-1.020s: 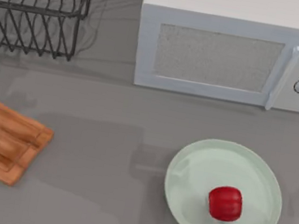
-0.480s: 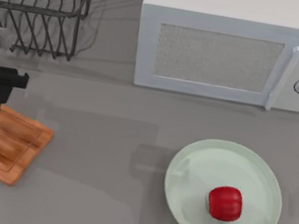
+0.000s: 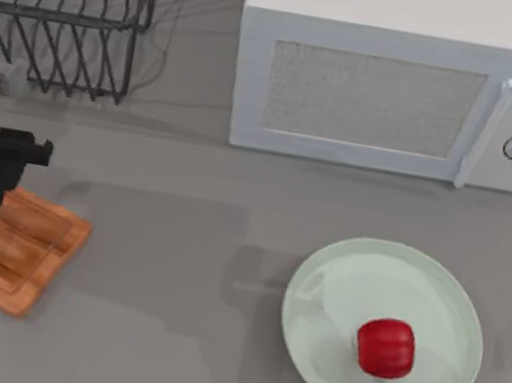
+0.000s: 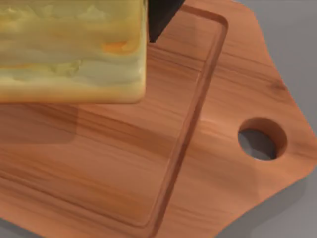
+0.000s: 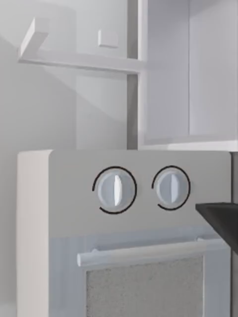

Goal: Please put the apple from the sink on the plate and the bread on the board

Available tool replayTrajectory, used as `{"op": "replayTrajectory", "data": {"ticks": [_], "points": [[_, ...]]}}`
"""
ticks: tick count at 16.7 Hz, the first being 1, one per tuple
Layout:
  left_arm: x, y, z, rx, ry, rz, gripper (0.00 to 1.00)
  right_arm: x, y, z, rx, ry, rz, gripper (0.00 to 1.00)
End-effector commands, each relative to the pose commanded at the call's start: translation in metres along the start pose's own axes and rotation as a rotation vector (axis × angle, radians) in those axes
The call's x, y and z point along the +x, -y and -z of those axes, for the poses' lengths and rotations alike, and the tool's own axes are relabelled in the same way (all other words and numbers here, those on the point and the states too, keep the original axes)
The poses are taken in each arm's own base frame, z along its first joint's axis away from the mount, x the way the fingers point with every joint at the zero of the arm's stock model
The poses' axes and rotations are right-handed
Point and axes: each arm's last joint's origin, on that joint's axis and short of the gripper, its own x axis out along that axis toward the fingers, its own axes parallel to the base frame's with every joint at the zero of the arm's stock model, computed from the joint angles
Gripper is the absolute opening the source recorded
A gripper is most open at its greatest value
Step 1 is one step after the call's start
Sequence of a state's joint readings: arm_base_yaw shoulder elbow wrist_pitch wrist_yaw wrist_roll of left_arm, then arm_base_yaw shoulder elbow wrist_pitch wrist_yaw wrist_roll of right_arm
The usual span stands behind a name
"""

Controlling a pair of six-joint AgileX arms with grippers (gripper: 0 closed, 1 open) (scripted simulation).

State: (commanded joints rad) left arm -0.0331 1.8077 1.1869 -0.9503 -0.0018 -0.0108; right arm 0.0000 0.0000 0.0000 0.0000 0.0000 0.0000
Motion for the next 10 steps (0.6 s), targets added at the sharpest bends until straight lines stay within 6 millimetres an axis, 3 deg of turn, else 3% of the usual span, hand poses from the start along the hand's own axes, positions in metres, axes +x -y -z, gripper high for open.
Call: {"op": "replayTrajectory", "data": {"ticks": [7,10], "points": [[0.025,0.001,0.001,0.001,-0.002,-0.001,0.00,0.000,0.000,0.000,0.000,0.000,0.000,1.00],[0.025,0.001,0.001,0.001,-0.002,-0.001,0.00,0.000,0.000,0.000,0.000,0.000,0.000,1.00]]}}
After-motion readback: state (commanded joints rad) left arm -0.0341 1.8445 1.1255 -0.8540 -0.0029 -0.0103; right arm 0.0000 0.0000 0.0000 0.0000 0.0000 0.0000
